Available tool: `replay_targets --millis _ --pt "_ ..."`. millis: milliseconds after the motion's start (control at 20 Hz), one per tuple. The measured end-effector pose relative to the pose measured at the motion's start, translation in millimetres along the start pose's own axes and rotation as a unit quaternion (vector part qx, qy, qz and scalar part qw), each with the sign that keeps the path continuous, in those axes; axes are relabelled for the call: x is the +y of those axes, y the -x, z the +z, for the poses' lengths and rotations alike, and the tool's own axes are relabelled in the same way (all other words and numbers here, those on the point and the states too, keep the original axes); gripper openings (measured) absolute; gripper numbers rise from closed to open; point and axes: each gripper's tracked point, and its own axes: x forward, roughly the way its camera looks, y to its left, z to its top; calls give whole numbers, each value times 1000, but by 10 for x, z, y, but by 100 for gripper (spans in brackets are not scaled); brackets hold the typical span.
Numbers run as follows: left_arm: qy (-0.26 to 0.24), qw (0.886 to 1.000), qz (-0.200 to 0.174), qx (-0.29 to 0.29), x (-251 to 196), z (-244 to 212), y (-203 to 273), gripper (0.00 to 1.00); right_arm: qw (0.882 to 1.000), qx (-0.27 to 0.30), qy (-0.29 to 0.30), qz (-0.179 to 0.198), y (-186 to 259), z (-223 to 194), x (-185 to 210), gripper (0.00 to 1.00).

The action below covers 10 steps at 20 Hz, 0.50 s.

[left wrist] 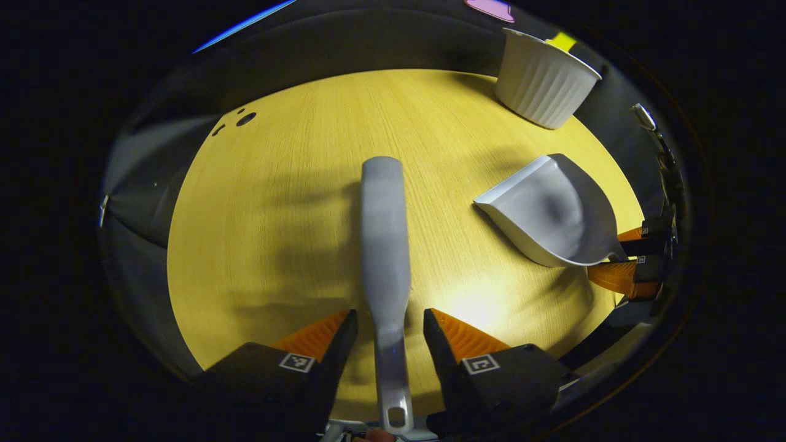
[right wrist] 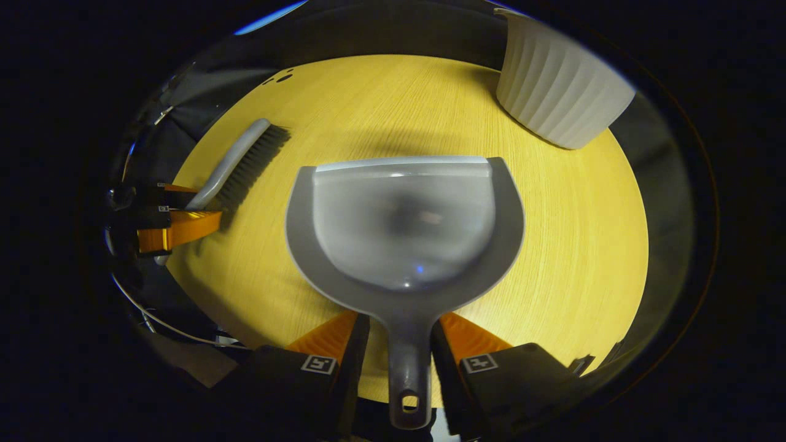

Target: Pick up the small broom and dustpan from the desktop, sweep the trash into the dustpan with the broom, and then empty the trash into the garbage bin.

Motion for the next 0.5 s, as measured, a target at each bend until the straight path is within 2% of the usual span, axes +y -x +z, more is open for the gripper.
replay_targets --millis 50,100,250,500 --pt "-4 1000 2 -8 4 28 35 80 1000 -3 -4 4 41 8 12 67" --pt "-7 1000 4 -18 14 52 64 81 1000 -8 -7 9 80 18 34 72" --pt "-14 999 15 -37 67 90 202 86 999 -33 -10 4 238 80 18 99" --pt "-13 996 35 -84 156 252 519 87 997 -82 -11 2 595 224 2 99"
